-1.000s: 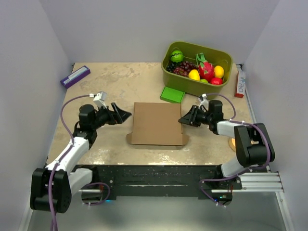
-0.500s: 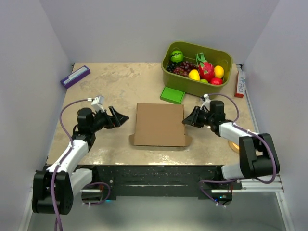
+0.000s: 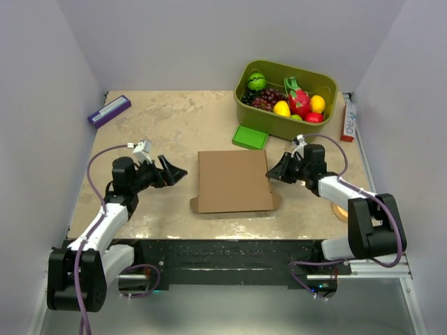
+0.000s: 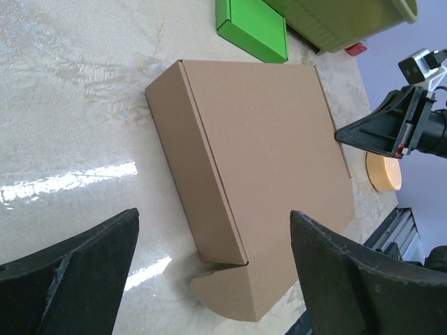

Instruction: Fold the paper box

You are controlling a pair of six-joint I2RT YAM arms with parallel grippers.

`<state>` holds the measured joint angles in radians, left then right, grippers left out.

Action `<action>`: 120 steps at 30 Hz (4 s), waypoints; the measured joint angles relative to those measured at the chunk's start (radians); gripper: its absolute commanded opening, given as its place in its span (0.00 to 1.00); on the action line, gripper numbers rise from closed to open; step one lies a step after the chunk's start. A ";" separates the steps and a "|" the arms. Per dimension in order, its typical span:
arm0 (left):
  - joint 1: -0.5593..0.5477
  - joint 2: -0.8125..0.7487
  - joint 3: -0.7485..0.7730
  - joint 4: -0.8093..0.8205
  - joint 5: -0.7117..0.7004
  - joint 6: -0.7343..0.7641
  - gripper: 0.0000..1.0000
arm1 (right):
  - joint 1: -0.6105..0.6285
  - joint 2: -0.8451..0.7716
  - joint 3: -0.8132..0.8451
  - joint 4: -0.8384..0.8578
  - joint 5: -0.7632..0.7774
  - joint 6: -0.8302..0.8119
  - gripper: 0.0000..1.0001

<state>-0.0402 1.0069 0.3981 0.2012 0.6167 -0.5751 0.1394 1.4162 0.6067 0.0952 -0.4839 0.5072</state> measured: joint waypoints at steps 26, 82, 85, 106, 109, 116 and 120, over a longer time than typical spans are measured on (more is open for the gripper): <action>-0.203 0.142 0.032 0.150 -0.047 -0.068 0.93 | -0.134 -0.180 -0.073 -0.146 0.056 -0.005 0.79; -0.034 0.166 0.068 0.121 -0.058 -0.015 0.94 | 0.046 0.184 -0.149 0.555 -0.196 0.327 0.00; -0.034 0.186 0.054 0.132 -0.064 -0.017 0.94 | 0.046 0.188 -0.149 0.562 -0.200 0.329 0.00; -0.112 0.476 -0.103 0.601 0.044 -0.306 0.70 | 0.044 0.167 -0.148 0.533 -0.186 0.318 0.02; -0.113 0.471 -0.103 0.622 0.037 -0.337 0.61 | 0.043 0.146 -0.143 0.494 -0.173 0.303 0.21; -0.124 0.453 -0.098 0.619 0.051 -0.366 0.45 | 0.053 0.027 -0.115 0.251 -0.078 0.190 0.78; -0.125 0.453 -0.076 0.584 0.079 -0.383 0.43 | 0.166 -0.153 -0.041 0.040 0.089 0.070 0.88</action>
<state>-0.1654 1.4597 0.3225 0.7853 0.6952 -0.9585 0.3050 1.2633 0.5659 0.1349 -0.3946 0.5770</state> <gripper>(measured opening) 0.718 0.811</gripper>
